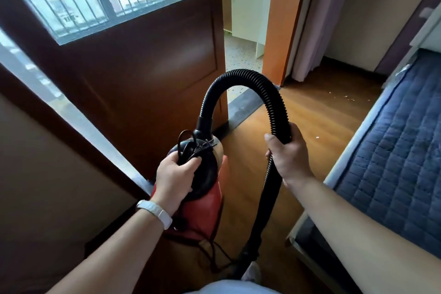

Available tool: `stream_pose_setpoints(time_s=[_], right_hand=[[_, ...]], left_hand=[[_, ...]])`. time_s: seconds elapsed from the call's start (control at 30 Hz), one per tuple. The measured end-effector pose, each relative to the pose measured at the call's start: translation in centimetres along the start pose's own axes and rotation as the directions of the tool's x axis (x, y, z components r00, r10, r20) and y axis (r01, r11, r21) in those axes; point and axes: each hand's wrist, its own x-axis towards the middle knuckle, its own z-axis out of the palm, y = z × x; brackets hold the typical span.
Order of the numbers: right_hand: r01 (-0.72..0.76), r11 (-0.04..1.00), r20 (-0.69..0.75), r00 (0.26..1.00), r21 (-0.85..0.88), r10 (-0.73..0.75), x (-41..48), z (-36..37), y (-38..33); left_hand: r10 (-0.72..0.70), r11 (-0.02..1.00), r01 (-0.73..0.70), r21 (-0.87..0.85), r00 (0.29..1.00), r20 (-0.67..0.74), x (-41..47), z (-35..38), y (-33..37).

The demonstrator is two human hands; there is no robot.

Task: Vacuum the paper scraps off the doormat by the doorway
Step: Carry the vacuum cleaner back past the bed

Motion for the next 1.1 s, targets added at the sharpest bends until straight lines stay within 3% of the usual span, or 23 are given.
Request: stream_pose_setpoints(time_s=[0.17, 0.4, 0.73, 1.1], right_hand=[[0.064, 0.996, -0.033, 0.997, -0.065, -0.066, 5.1, -0.6, -0.1], [0.063, 0.990, -0.109, 0.991, -0.129, -0.077, 12.8, -1.2, 0.7], [-0.083, 0.963, -0.315, 0.949, -0.258, -0.003, 26.5, 0.3, 2.5], [-0.165, 0.958, -0.508, 0.861, -0.235, 0.024, 38.0, 0.3, 2.1]], left_hand=[[0.029, 0.999, -0.028, -0.027, 0.999, 0.020, 4.6, 3.7, 3.0], [0.039, 0.998, -0.031, -0.057, 0.988, 0.152, 12.1, 9.4, 5.4], [0.019, 1.000, -0.011, -0.024, 0.925, 0.379, 28.7, 19.6, 8.5], [0.119, 0.971, -0.207, 0.118, 0.851, 0.512, 42.2, 29.0, 15.0]])
